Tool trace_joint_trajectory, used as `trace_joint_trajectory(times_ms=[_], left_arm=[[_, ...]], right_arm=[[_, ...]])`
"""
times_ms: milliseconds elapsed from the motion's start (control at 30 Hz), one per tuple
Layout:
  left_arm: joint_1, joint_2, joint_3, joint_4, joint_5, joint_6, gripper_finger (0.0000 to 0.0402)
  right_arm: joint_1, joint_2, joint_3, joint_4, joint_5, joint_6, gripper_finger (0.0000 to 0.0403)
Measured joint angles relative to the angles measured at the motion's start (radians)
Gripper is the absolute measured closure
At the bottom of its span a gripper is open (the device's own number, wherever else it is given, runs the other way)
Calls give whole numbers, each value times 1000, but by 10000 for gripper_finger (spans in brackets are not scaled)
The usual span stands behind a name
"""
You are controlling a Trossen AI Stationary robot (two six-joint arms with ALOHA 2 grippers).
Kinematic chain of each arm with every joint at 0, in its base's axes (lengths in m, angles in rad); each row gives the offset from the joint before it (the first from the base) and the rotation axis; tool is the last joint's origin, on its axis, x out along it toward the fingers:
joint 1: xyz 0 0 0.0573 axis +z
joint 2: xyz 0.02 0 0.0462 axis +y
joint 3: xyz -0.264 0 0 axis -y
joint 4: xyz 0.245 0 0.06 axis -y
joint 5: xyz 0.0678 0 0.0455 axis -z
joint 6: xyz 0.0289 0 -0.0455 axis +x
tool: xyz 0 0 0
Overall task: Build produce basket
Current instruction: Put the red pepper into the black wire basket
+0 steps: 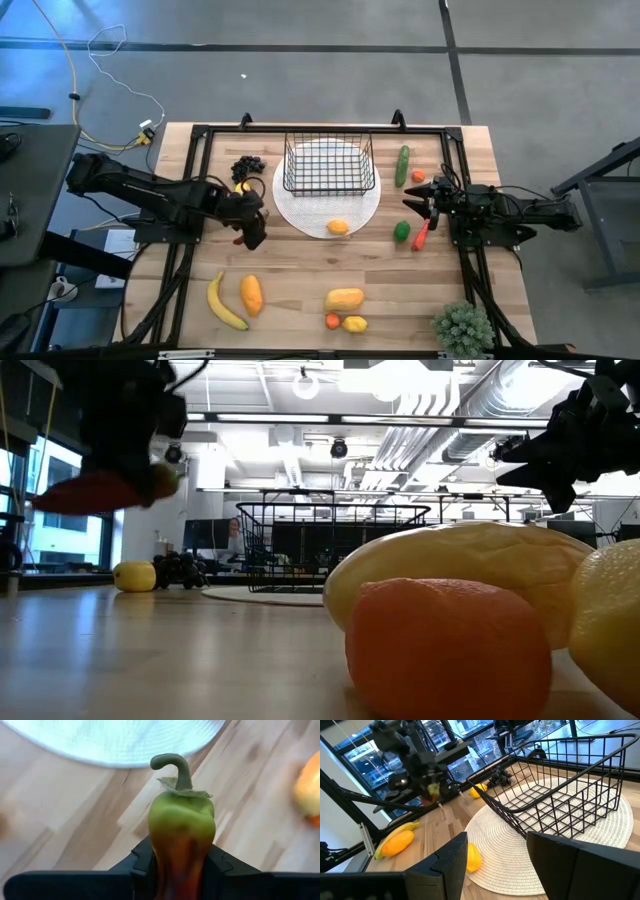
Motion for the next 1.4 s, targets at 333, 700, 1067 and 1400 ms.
trace_joint_trajectory(times_ms=[333,700,1067,1400], left_arm=[[0,-14,164,-1,-121,35,325],[89,-11,318,30,-234,239,325],[334,36,327,377,-179,542,325],[501,220,327,600,-122,521,325]], right_arm=[[0,0,0,0,0,0,217],[0,0,0,0,0,-1,217],[0,0,0,0,0,-59,217],[0,0,0,0,0,28,217]])
